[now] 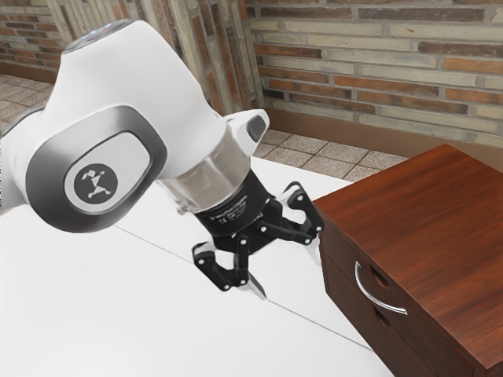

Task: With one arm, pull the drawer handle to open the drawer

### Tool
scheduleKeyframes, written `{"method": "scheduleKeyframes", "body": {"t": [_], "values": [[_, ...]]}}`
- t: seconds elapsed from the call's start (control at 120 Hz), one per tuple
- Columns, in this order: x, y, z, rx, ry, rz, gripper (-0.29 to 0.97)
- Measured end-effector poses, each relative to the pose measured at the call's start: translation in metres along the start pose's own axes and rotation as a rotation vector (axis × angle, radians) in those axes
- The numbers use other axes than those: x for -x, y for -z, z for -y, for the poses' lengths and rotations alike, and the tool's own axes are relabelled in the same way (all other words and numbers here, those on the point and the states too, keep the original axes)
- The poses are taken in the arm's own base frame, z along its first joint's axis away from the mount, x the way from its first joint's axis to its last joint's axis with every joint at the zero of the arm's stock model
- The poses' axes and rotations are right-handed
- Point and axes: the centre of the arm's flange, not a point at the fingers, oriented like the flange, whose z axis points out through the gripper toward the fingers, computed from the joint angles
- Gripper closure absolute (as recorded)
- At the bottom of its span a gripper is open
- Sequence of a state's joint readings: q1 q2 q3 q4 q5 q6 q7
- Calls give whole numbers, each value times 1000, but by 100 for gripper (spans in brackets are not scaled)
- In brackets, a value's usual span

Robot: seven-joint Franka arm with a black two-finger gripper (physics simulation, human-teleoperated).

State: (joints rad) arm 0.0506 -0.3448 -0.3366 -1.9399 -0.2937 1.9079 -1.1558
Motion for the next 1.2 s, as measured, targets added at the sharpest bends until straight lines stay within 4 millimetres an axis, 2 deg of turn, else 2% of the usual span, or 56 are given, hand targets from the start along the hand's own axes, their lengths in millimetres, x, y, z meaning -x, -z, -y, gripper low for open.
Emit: {"method": "scheduleKeyframes", "body": {"t": [0.075, 0.3, 0.508, 0.817, 0.942, 1.092, 1.2], "values": [[4, -6, -6, 3, 7, -12, 15], [-10, -42, -16, 20, 48, -45, 25], [-16, -47, -22, 134, 33, -175, 28], [-21, -57, -17, 202, 100, -188, 35], [-10, -47, -9, 222, 106, -209, 36], [22, -53, -10, 218, 71, -209, 37], [29, -60, -8, 208, 73, -205, 37]]}}
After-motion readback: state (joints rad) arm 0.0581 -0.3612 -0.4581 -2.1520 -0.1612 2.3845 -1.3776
